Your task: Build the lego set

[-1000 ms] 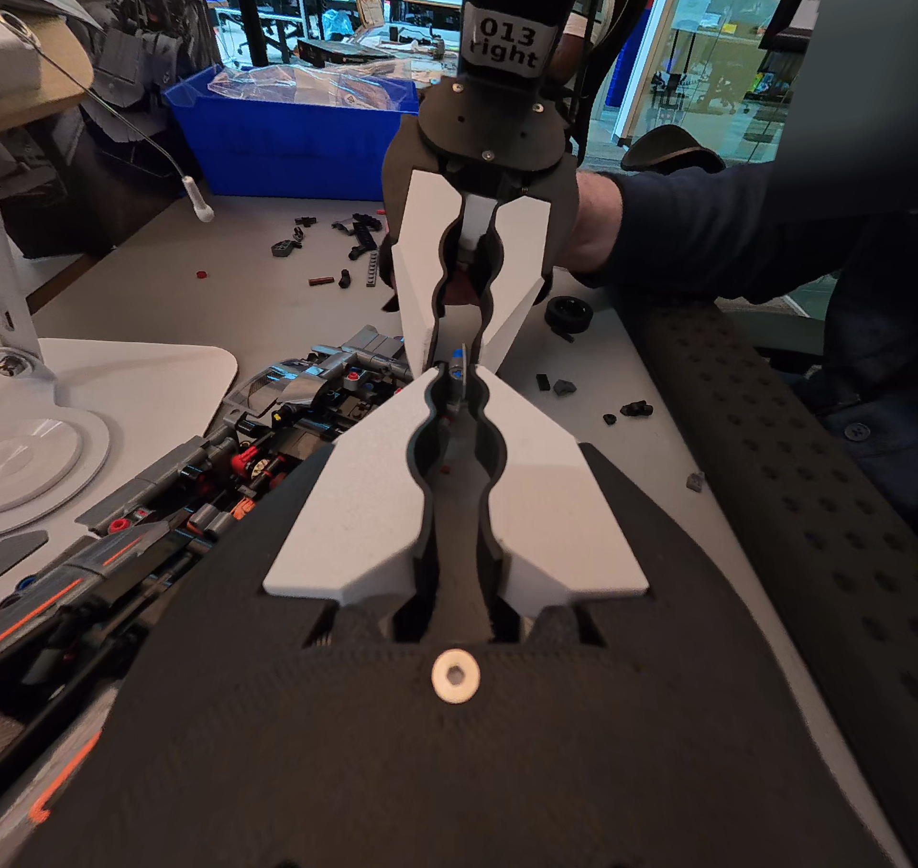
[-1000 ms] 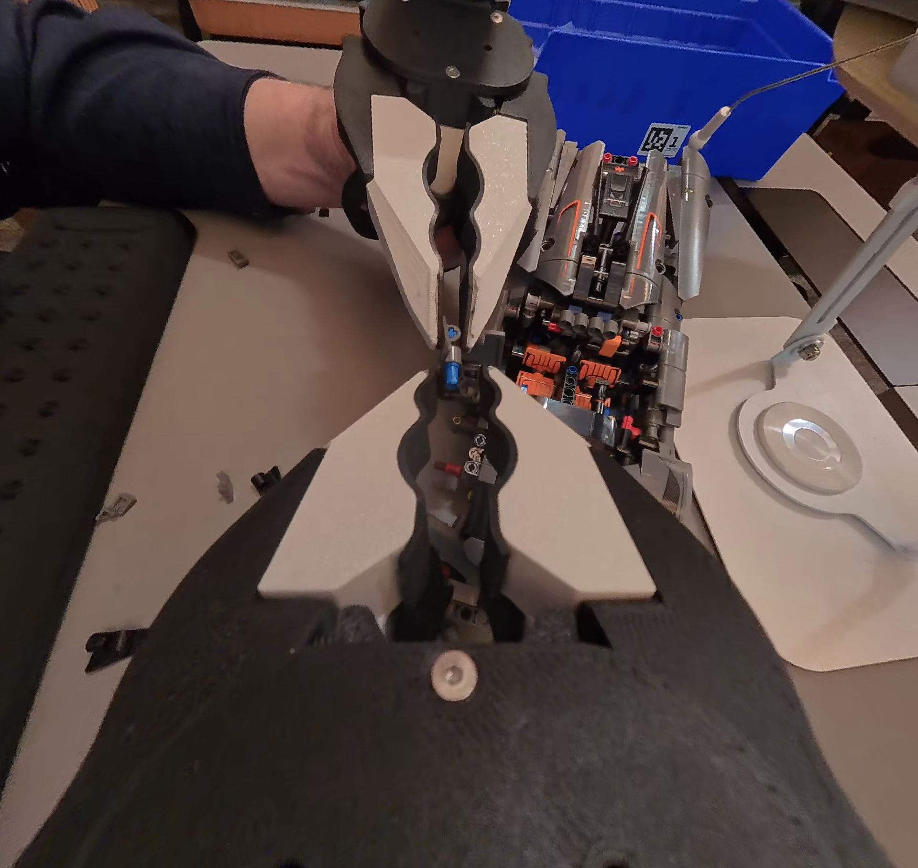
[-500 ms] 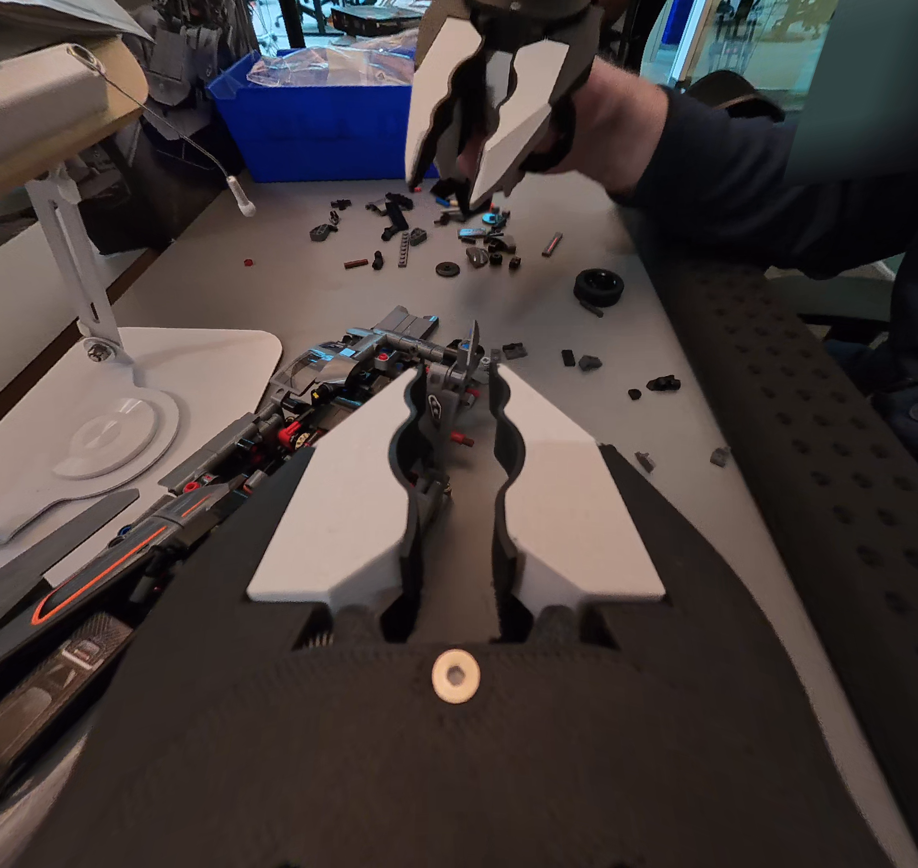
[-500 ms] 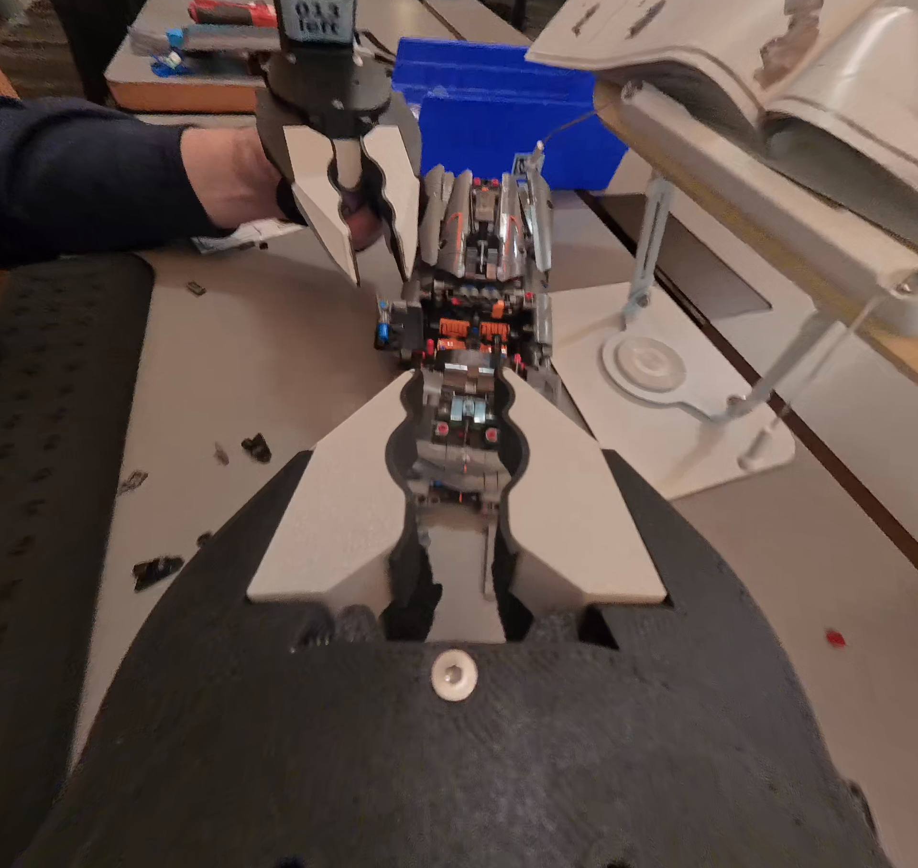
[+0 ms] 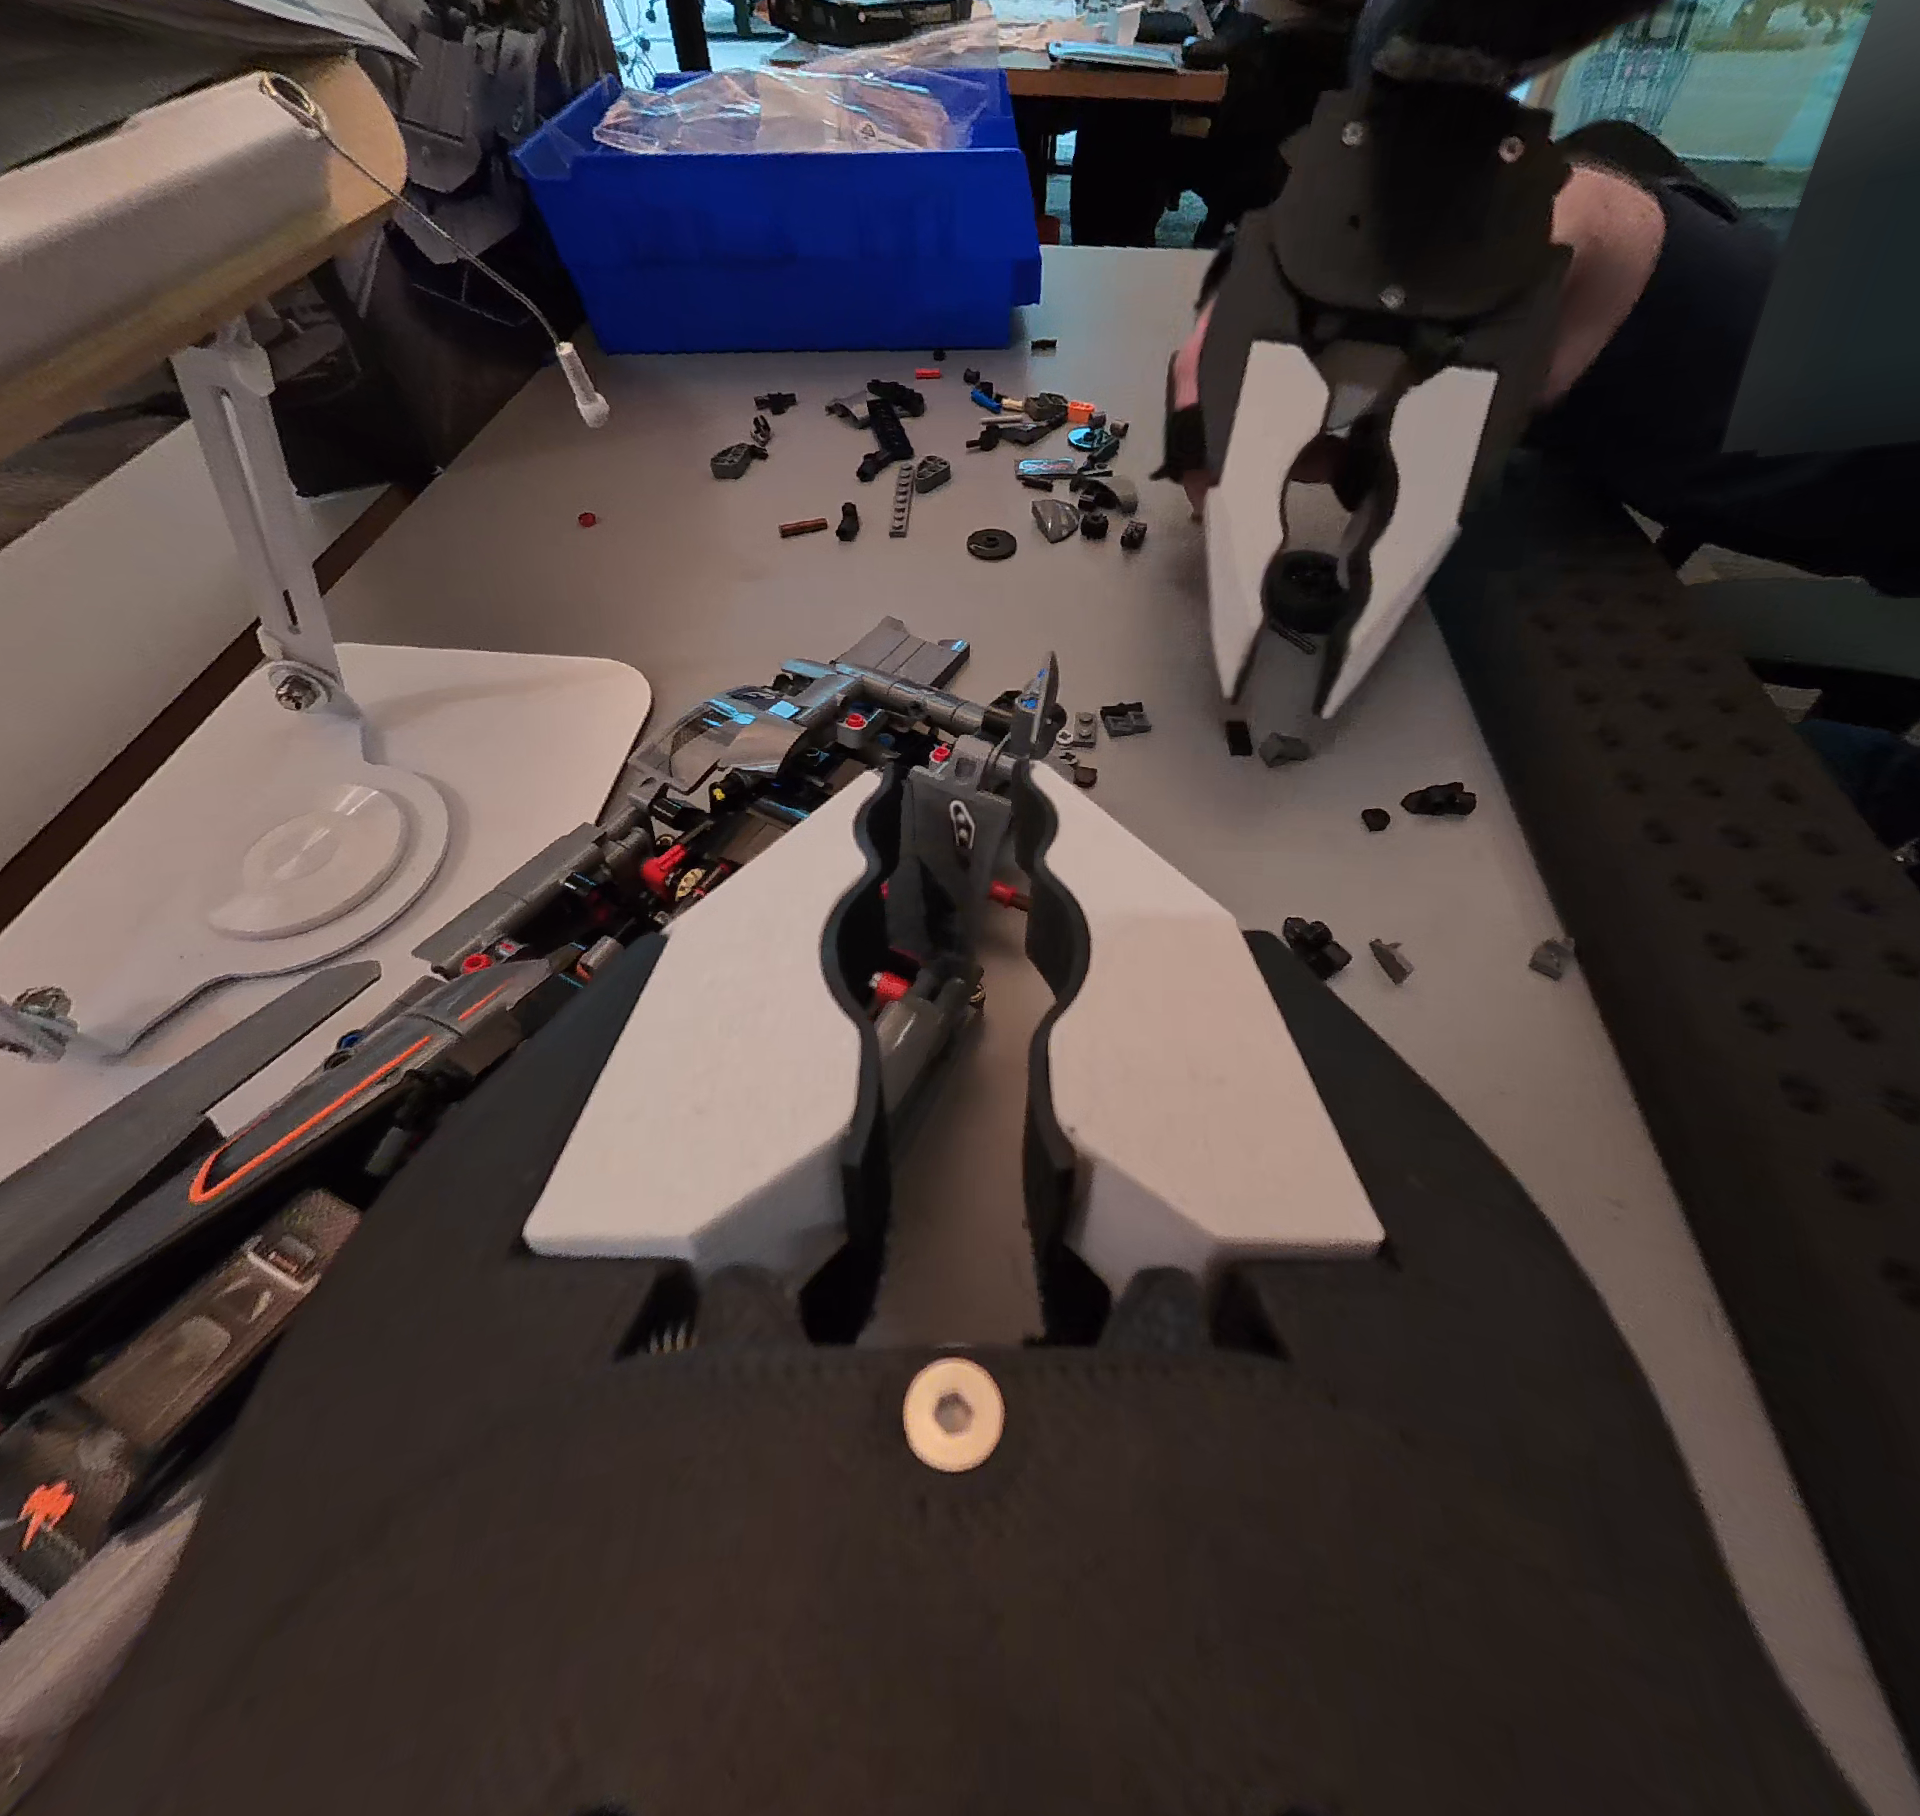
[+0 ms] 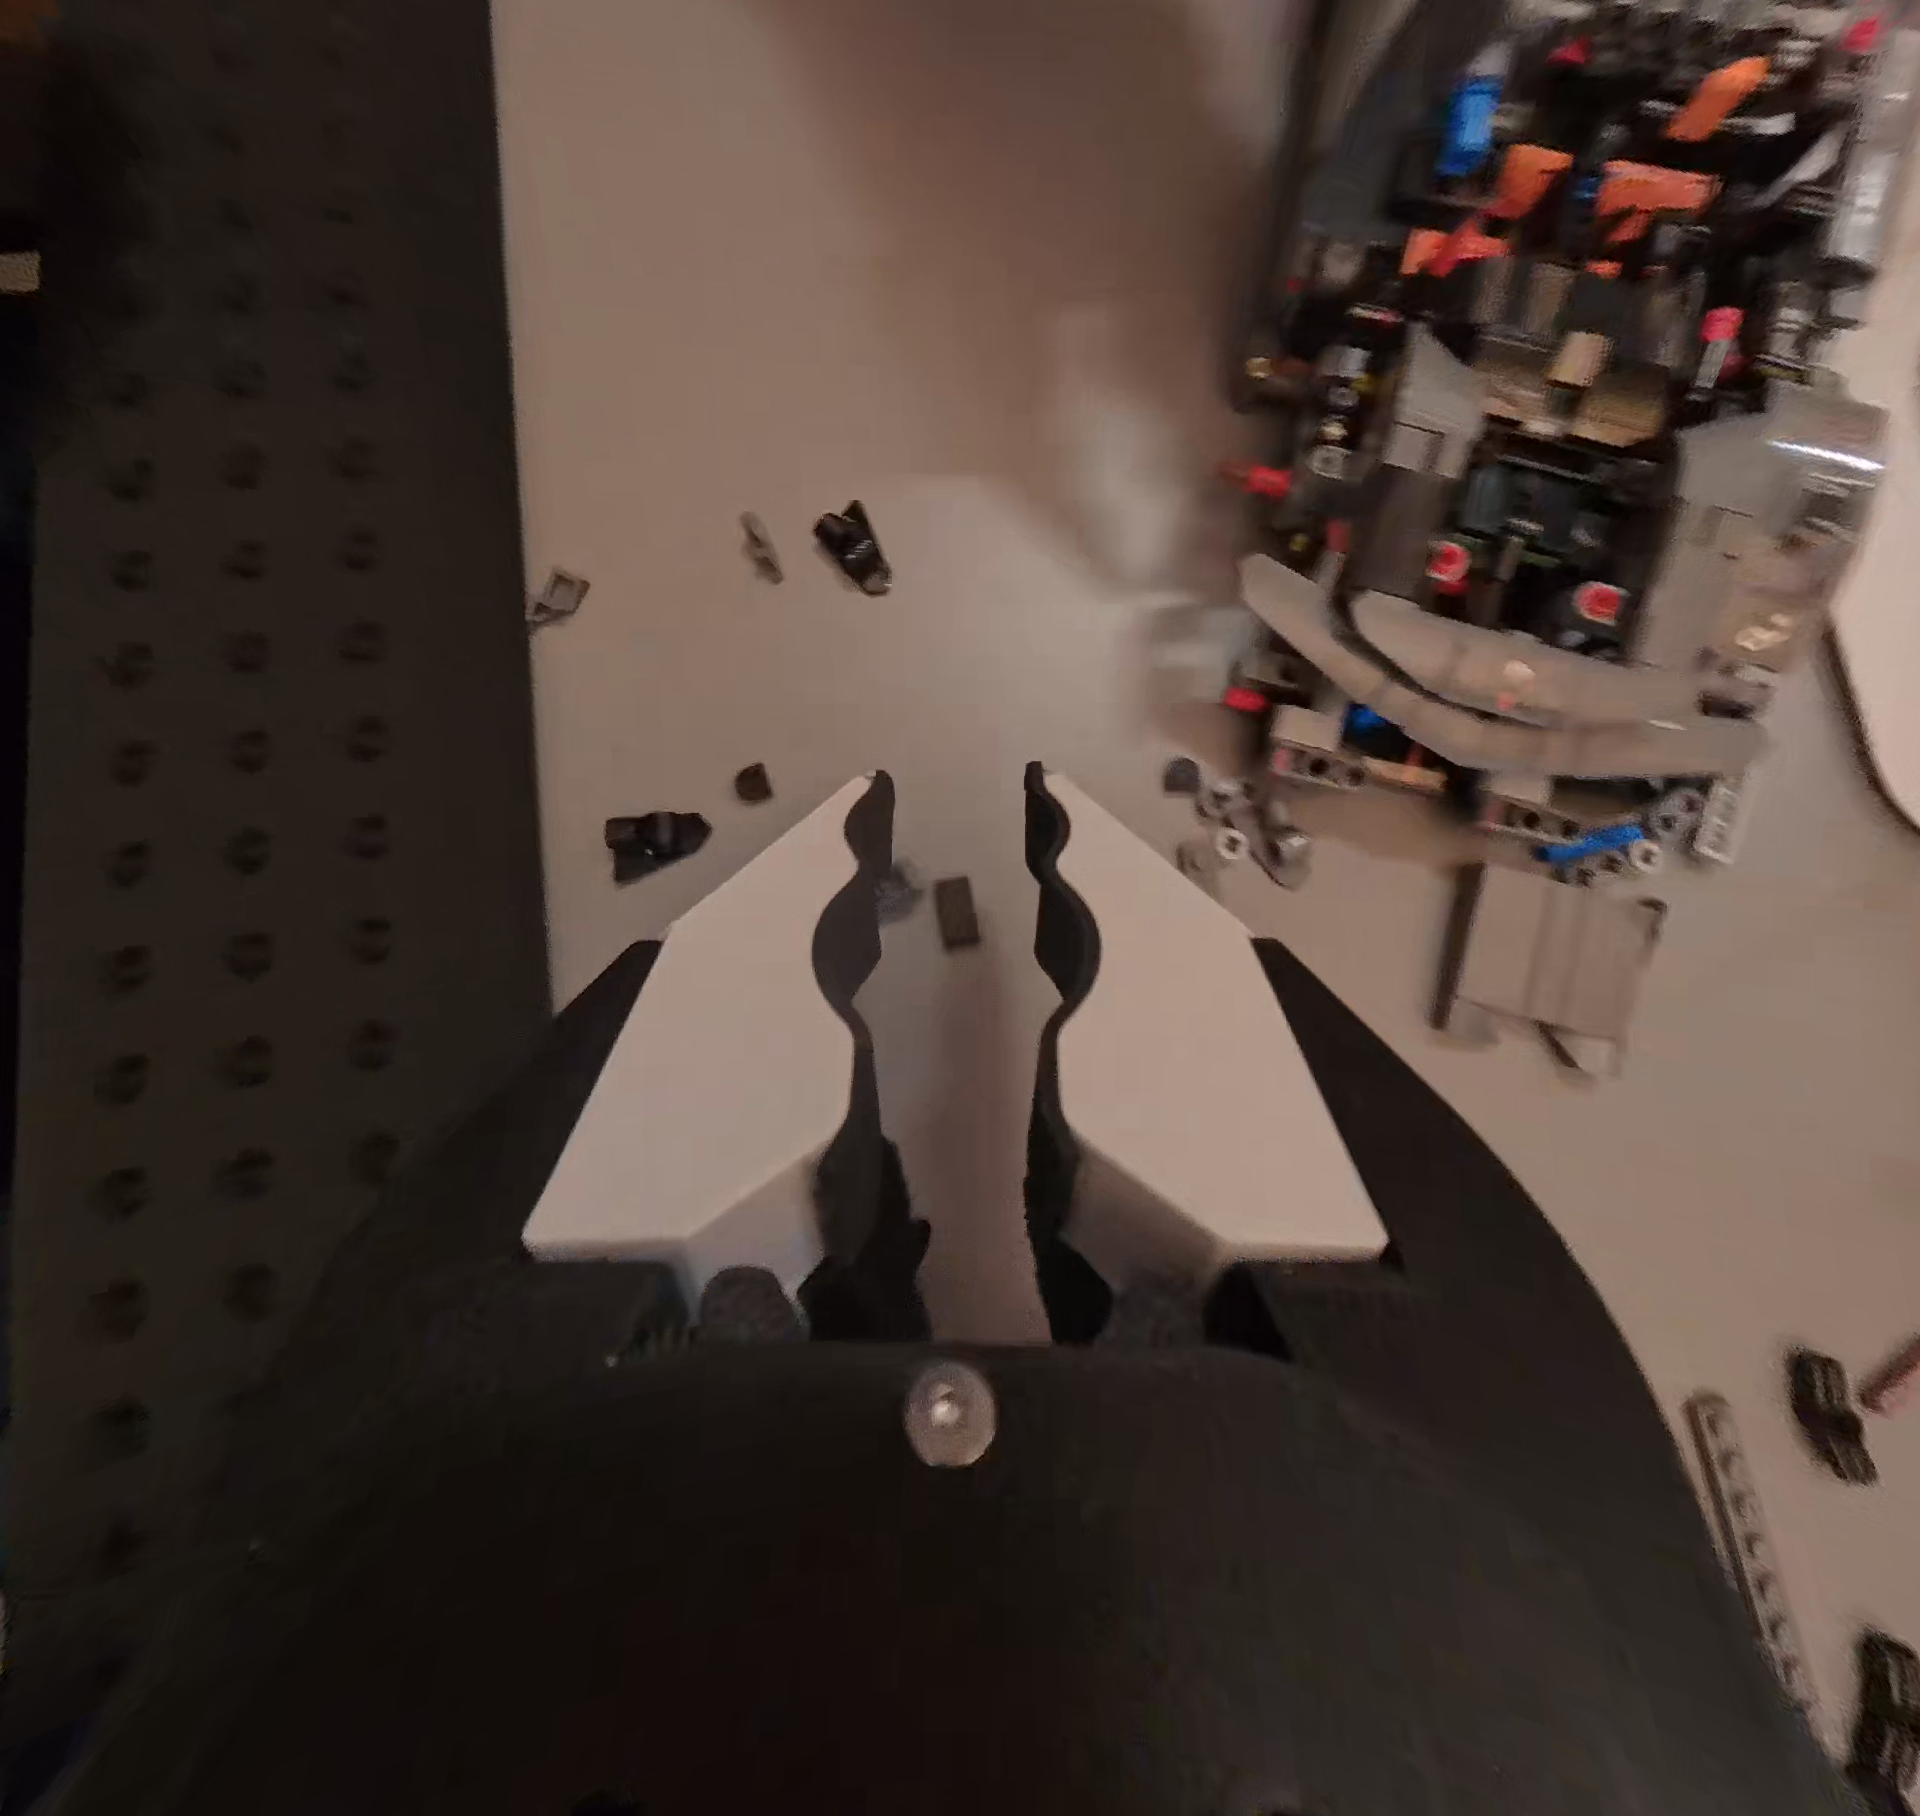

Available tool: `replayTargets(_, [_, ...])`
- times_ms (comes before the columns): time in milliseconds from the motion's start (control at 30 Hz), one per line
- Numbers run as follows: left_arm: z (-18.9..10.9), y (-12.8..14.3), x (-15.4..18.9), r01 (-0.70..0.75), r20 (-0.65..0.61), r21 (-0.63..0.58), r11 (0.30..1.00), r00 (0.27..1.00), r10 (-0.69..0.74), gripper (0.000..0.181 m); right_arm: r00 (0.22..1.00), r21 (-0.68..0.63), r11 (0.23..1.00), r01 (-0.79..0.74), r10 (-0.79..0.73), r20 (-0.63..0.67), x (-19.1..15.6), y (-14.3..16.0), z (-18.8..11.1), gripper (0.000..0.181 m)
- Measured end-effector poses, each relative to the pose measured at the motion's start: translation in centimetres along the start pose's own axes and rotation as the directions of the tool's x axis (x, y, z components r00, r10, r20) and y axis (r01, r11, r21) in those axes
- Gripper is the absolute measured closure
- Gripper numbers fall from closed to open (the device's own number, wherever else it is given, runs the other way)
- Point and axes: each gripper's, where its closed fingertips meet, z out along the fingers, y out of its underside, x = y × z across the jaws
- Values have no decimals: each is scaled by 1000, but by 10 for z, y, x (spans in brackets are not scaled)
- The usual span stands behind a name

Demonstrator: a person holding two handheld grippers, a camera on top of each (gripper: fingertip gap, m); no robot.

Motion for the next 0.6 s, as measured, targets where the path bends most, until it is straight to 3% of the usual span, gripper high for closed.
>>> replayTargets(133, [-6, -4, -1, -12, 16, 10, 1000, 1000, 12, 163, 998, 9, 1000, 3, -3, 56, -17, -8, 5, 157])
replayTargets(267, [-12, -7, -3, -15, 32, 25, 1000, 999, 14, 165, 999, -37, 999, -7, 9, 51, -26, 5, -5, 157])
replayTargets(400, [-13, -4, -6, -11, 47, 12, 1000, 999, 10, 166, 988, -20, 992, -122, 120, -96, -4, 30, -42, 162])
replayTargets(600, [-11, -3, -9, 2, 55, 16, 1000, 998, -3, 166, 912, -17, 959, -282, 263, -314, 27, 84, -105, 161])
